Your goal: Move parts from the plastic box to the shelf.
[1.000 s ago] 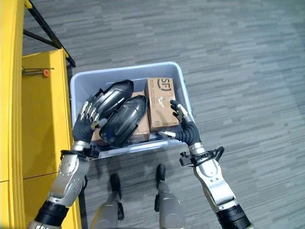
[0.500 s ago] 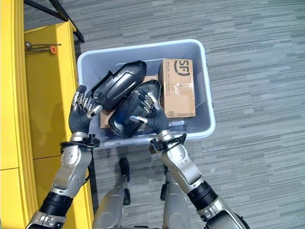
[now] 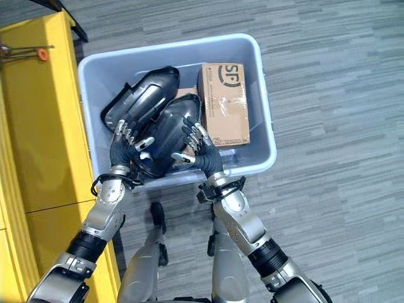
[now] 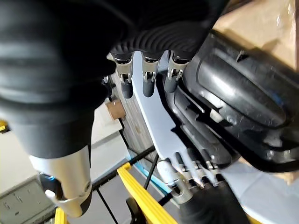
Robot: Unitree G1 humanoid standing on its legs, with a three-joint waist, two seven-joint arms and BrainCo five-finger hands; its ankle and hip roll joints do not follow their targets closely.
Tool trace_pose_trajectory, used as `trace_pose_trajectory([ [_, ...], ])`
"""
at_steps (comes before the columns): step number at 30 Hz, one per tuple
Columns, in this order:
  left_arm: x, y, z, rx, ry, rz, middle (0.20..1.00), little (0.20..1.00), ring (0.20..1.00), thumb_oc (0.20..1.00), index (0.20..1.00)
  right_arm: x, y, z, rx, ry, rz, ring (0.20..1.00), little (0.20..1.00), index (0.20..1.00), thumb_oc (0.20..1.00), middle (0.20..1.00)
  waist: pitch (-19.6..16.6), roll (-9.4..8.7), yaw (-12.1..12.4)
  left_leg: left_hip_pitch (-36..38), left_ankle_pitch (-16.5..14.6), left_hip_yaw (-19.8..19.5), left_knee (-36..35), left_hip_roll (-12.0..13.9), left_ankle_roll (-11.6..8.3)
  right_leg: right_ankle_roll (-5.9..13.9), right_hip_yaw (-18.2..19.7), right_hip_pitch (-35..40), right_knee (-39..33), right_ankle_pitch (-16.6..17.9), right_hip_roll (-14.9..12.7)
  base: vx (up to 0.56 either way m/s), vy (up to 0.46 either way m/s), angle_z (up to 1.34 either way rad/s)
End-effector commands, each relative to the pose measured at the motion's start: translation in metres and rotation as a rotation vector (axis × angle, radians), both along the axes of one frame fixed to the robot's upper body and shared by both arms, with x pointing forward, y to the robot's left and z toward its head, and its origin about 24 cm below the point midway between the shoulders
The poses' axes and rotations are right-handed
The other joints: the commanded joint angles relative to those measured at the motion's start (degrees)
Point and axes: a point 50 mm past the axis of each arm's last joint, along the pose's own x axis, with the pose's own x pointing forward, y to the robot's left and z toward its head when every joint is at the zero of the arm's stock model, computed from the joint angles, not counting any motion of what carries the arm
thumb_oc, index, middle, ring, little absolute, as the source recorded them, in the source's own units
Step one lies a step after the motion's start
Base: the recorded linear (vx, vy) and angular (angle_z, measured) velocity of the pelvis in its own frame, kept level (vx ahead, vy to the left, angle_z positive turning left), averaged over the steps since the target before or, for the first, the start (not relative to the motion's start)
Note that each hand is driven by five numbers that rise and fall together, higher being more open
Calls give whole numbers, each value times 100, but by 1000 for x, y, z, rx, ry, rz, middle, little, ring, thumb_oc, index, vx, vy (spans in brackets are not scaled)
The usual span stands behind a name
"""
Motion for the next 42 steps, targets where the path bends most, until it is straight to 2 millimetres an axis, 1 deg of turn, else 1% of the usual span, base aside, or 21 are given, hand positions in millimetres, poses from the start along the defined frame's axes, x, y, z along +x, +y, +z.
trace_pose_trajectory([
  [1,4,13,4,102,-23,47,1000,1000,1000,1000,1000,-7,10,19,125,-65,47,1000,1000,1000,1000,1000,-140,-296,24,-70,-154,-167,312,-7,55,577,14,-15,507,-124,-601,-2,8,-8],
  [5,10,20,-11,127,57,96,1000,1000,1000,1000,1000,-9,12,15,131,-49,65,1000,1000,1000,1000,1000,-104,-305,-33,-29,-155,-144,296,21,42,567,42,-22,519,-155,-566,-3,5,-8],
  [7,14,31,-23,143,128,156,1000,1000,1000,1000,1000,-11,12,12,137,-39,73,1000,1000,1000,1000,1000,-108,-322,-82,-23,-156,-128,296,28,32,560,65,-29,519,-160,-554,3,4,-2],
  [9,15,40,-30,149,166,199,1000,1000,1000,1000,1000,-13,12,10,141,-31,79,1000,1000,1000,1000,1000,-112,-324,-101,-17,-157,-121,296,32,24,555,69,-21,508,-158,-548,7,-3,-2],
  [10,14,52,-37,139,210,259,1000,1000,1000,1000,1000,-14,12,9,150,-28,84,1000,1000,1000,1000,1000,-125,-338,-123,-35,-154,-124,301,35,17,550,74,-31,502,-159,-537,11,-6,-4],
  [11,14,52,-37,139,210,259,1000,1000,1000,1000,1000,-14,12,9,150,-28,84,1000,1000,1000,1000,1000,-125,-338,-123,-35,-154,-124,302,35,17,550,74,-31,502,-159,-537,0,0,0],
  [12,14,58,-40,130,227,290,1000,1000,1000,1000,1000,-15,11,9,152,-28,84,1000,1000,1000,1000,1000,-125,-338,-130,-38,-151,-130,299,38,15,541,69,-34,500,-167,-531,0,0,0],
  [16,15,67,-41,120,243,335,1000,1000,1000,1000,1000,-15,10,10,159,-30,82,1000,1000,1000,1000,1000,-118,-351,-140,-62,-152,-140,312,41,9,539,67,-35,493,-165,-536,0,0,0],
  [20,19,73,-34,145,235,363,1000,1000,1000,1000,1000,-15,9,10,170,-28,76,1000,1000,1000,1000,1000,-107,-369,-163,-124,-160,-153,364,45,-2,533,83,-72,494,-157,-526,0,0,0],
  [23,25,70,-29,185,230,351,1000,1000,1000,1000,1000,-15,9,10,173,-33,78,1000,1000,1000,1000,1000,-110,-386,-188,-176,-166,-146,399,46,-2,532,103,-102,501,-157,-524,0,0,0],
  [24,29,64,-26,223,227,327,1000,1000,1000,1000,1000,-15,9,11,174,-34,80,1000,1000,1000,1000,1000,-112,-402,-219,-206,-171,-145,419,43,-1,534,123,-121,498,-149,-519,0,0,0],
  [25,31,63,-26,241,235,320,1000,1000,1000,1000,1000,-15,9,11,174,-33,81,1000,1000,1000,1000,1000,-109,-408,-232,-217,-172,-143,426,42,-3,535,131,-126,494,-148,-516,0,0,0],
  [26,34,56,-24,269,233,296,1000,1000,1000,1000,1000,-16,9,10,171,-33,86,1000,1000,1000,1000,1000,-112,-412,-256,-238,-178,-136,447,44,-1,536,136,-152,496,-140,-513,0,0,0],
  [28,35,52,-24,276,234,283,1000,1000,1000,1000,1000,-16,10,10,170,-33,87,1000,1000,1000,1000,1000,-107,-416,-266,-245,-180,-133,451,45,-1,536,143,-159,493,-135,-512,0,0,0],
  [31,39,39,-28,305,257,232,1000,1000,1000,1000,1000,-16,10,10,171,-32,93,1000,1000,1000,1000,1000,-101,-436,-320,-272,-189,-126,475,42,3,538,183,-199,503,-128,-503,0,0,0],
  [32,38,33,-32,292,272,214,1000,1000,1000,1000,1000,-16,10,9,171,-27,91,1000,1000,1000,1000,1000,-111,-441,-334,-270,-202,-119,481,46,6,536,198,-211,508,-133,-493,0,0,0],
  [36,38,25,-39,264,297,192,1000,1000,1000,1000,1000,-17,10,9,171,-24,93,1000,1000,1000,1000,1000,-121,-438,-355,-260,-215,-109,481,50,11,534,231,-219,505,-135,-483,0,0,0],
  [37,35,19,-46,218,323,175,1000,1000,1000,1000,1000,-17,10,8,175,-14,92,1000,1000,1000,1000,1000,-137,-437,-364,-248,-222,-100,473,54,11,530,236,-212,494,-137,-476,16,-7,-5],
  [39,34,15,-47,196,321,166,1000,1000,1000,1000,1000,-17,10,8,177,-13,90,1000,1000,1000,1000,1000,-141,-427,-366,-239,-224,-108,465,57,13,527,245,-208,491,-140,-470,18,-13,-5],
  [41,28,12,-60,167,366,148,1000,1000,1000,1000,1000,-17,10,8,175,-11,89,1000,1000,1000,1000,1000,-161,-425,-364,-205,-224,-98,436,60,11,521,269,-203,484,-149,-454,22,-10,-5],
  [42,27,10,-62,162,371,143,1000,1000,1000,1000,1000,-17,9,8,173,-12,88,1000,1000,1000,1000,1000,-163,-424,-361,-202,-224,-101,432,58,13,520,266,-200,483,-151,-451,11,-3,-7],
])
